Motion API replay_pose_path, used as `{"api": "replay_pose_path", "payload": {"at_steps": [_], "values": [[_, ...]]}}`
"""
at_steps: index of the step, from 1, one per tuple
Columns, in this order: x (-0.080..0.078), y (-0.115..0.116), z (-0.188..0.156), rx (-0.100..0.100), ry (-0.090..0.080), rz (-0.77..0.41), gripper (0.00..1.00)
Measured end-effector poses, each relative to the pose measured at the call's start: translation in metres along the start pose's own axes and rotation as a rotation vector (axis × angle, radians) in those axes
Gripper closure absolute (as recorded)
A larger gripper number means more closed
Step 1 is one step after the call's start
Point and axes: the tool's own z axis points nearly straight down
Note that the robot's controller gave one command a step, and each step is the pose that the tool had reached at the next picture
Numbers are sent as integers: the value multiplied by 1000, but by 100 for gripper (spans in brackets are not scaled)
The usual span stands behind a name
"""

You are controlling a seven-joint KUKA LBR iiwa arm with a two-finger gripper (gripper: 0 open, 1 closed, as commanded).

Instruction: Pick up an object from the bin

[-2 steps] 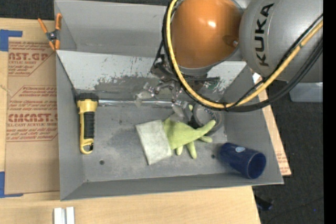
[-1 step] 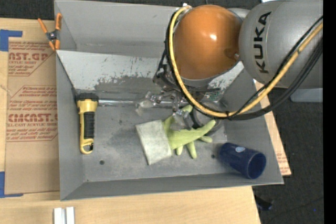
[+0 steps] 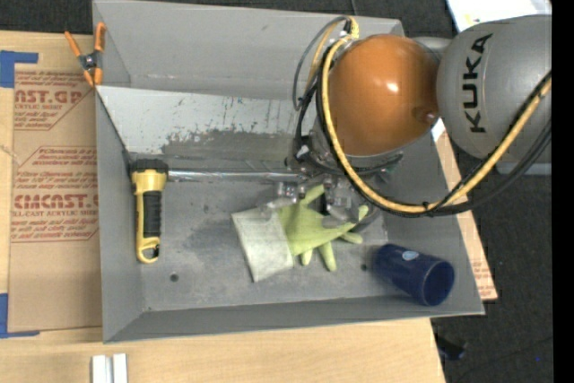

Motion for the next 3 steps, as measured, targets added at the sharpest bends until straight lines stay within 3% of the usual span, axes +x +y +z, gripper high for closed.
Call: {"api": "replay_pose_path", "payload": {"at_steps": [1, 2, 3], "values": [[12, -3, 4, -1, 0, -93, 0], [9, -4, 42, 2, -3, -109, 0], [7, -6, 70, 2, -3, -276, 0]]}}
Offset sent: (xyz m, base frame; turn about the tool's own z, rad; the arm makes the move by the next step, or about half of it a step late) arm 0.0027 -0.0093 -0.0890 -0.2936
